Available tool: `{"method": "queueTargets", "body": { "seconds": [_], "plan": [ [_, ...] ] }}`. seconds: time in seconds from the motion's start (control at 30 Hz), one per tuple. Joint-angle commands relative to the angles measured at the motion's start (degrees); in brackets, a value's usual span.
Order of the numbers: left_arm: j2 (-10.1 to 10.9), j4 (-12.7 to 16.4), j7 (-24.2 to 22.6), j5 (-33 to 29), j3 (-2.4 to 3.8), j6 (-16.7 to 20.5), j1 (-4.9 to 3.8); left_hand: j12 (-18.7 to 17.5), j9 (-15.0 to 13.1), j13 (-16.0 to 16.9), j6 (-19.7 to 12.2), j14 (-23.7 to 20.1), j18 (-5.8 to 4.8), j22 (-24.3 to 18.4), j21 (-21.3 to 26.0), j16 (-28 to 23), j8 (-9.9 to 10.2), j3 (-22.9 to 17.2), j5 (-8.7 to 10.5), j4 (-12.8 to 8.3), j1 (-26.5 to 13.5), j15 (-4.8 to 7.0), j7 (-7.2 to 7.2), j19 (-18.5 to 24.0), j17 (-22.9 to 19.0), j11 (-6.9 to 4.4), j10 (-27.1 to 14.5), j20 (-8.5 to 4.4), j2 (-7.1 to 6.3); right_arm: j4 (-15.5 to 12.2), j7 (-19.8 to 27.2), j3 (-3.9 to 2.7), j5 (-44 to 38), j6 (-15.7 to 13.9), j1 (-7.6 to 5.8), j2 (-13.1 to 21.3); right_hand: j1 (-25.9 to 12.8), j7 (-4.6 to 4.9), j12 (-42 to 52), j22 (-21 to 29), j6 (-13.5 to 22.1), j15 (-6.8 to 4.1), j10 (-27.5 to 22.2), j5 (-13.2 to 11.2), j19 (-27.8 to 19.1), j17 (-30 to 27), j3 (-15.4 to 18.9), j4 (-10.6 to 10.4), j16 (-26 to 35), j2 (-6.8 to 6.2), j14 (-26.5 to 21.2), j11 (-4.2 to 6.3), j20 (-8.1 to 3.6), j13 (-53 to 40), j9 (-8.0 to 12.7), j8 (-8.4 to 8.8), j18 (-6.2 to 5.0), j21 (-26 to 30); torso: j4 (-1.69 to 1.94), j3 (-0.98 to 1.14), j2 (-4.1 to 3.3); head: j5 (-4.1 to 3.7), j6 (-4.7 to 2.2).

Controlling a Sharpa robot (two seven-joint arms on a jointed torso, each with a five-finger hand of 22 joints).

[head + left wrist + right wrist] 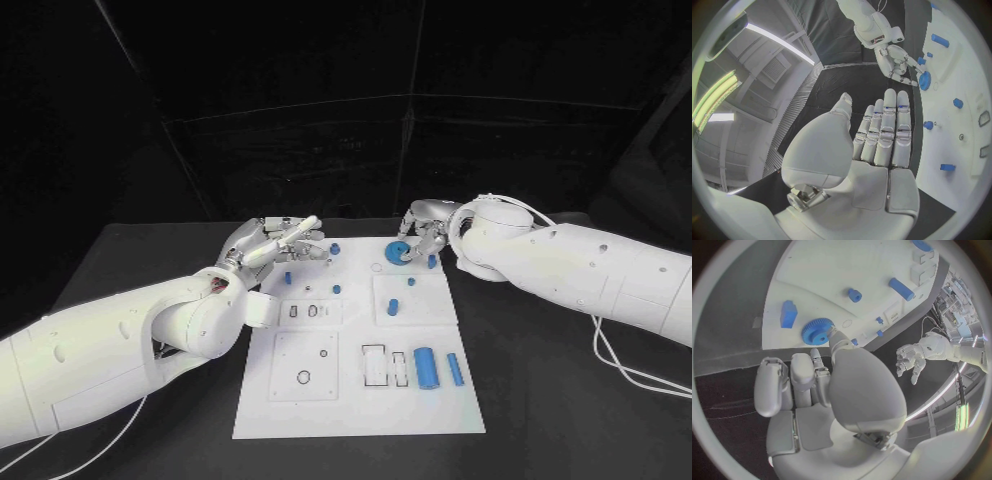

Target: Assemble the parts on the task board

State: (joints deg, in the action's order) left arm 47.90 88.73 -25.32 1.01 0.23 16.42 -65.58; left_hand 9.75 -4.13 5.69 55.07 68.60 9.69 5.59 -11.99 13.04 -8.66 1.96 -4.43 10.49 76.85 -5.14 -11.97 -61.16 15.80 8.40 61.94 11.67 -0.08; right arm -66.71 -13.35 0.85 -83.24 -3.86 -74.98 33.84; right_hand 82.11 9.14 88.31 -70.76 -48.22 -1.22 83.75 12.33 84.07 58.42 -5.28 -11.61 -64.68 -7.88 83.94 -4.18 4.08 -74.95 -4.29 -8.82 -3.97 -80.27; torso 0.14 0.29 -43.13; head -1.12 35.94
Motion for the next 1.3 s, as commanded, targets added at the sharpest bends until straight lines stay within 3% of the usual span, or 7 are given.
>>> {"method": "queueTargets", "body": {
  "seconds": [0.03, 0.6, 0.77, 1.07, 1.3],
  "plan": [
    [-0.1, 0.0, -0.1, 0.3, 0.04, -0.8, -0.07, -0.2, 0.1, 0.1, -0.1, 0.2, 0.76, -0.1, 0.2, 0.0, 0.0, -0.1, 0.18, -0.3, 0.4, -0.12, -0.15, -0.4, 0.1, 0.15, -0.1, -0.03, 0.26, 0.6, 0.1, -0.03, 1.7, 0.9, -0.02, -0.4, -0.2, 0.05, 0.3, -0.1, 0.1, 0.21, 3.4, 0.3, 1.0, -0.1, 0.0, 0.2, -0.2, 0.72, 1.6, 0.04, 0.47, -12.1, 0.1, -0.15, 0.34, -0.4, 0.03, 0.02, -0.03, 0.04, 0.10],
    [-0.1, -0.1, 0.1, 0.3, 0.03, -0.8, -0.06, -0.3, 0.1, 0.1, -0.1, 0.2, 0.77, -0.1, 0.3, 0.0, 0.0, -0.2, 0.16, -0.6, 0.8, -0.12, -0.16, -0.4, 0.3, 0.15, -0.1, -0.03, 0.52, 1.8, -0.5, -0.03, 2.5, 3.5, 0.19, -1.3, -0.2, 0.01, 0.5, -0.4, 0.0, 0.17, 3.6, 0.6, 1.1, -0.2, -0.2, 0.5, -0.3, 1.58, 1.6, 0.05, 0.47, -12.4, 0.1, -0.21, 0.39, -0.6, 0.01, 0.06, 0.02, 0.11, 0.39],
    [-0.1, -0.1, 0.1, 0.3, 0.03, -0.8, -0.06, -0.3, 0.1, 0.1, -0.1, 0.2, 0.77, -0.1, 0.3, 0.0, 0.0, -0.2, 0.16, -0.6, 0.8, -0.12, -0.16, -0.4, 0.3, 0.15, -0.1, -0.03, 0.52, 2.1, -0.7, -0.03, 2.3, 3.5, 0.30, -1.5, 0.0, 0.01, 0.5, -0.5, -0.4, 0.13, 3.6, 0.8, 1.0, -0.2, -0.7, 1.1, -0.3, 2.57, 1.6, 0.06, 0.45, -12.4, 0.1, -0.42, 0.40, -0.7, 0.02, 0.10, 0.01, 0.17, 0.53],
    [-0.1, -0.2, 0.1, 0.3, 0.03, -0.8, -0.06, -0.3, 0.1, 0.1, -0.1, 0.2, 0.77, -0.1, 0.3, 0.0, 0.0, -0.2, 0.16, -0.7, 0.9, -0.12, -0.17, -0.5, 0.3, 0.15, -0.1, -0.03, 0.59, 1.8, -0.7, -0.03, 0.6, 0.4, 0.34, -1.4, 2.2, 0.22, 0.4, -0.9, -3.7, 0.15, 3.4, -0.4, 1.0, -0.4, -3.6, 4.0, -0.5, 5.25, 1.5, -0.08, 0.45, -12.2, -0.2, -1.75, 0.45, -0.9, -0.03, 0.11, 0.01, 0.14, 0.59],
    [-0.1, -0.2, 0.1, 0.3, 0.03, -0.8, -0.06, -0.3, 0.1, 0.1, -0.1, 0.2, 0.77, -0.2, 0.4, 0.0, 0.0, -0.2, 0.16, -0.7, 0.9, -0.12, -0.17, -0.5, 0.4, 0.16, -0.1, -0.03, 0.63, 1.1, -1.0, -0.03, -1.2, -2.4, 0.40, -1.5, 2.2, -0.70, 0.5, -1.1, -6.8, -0.28, 3.8, -0.5, 1.0, -0.5, -4.9, 5.1, -0.5, 6.01, 1.5, 0.66, 0.21, -12.6, -0.5, -2.92, 0.47, -1.1, 0.03, 0.09, 0.05, 0.14, 0.63]
  ]
}}
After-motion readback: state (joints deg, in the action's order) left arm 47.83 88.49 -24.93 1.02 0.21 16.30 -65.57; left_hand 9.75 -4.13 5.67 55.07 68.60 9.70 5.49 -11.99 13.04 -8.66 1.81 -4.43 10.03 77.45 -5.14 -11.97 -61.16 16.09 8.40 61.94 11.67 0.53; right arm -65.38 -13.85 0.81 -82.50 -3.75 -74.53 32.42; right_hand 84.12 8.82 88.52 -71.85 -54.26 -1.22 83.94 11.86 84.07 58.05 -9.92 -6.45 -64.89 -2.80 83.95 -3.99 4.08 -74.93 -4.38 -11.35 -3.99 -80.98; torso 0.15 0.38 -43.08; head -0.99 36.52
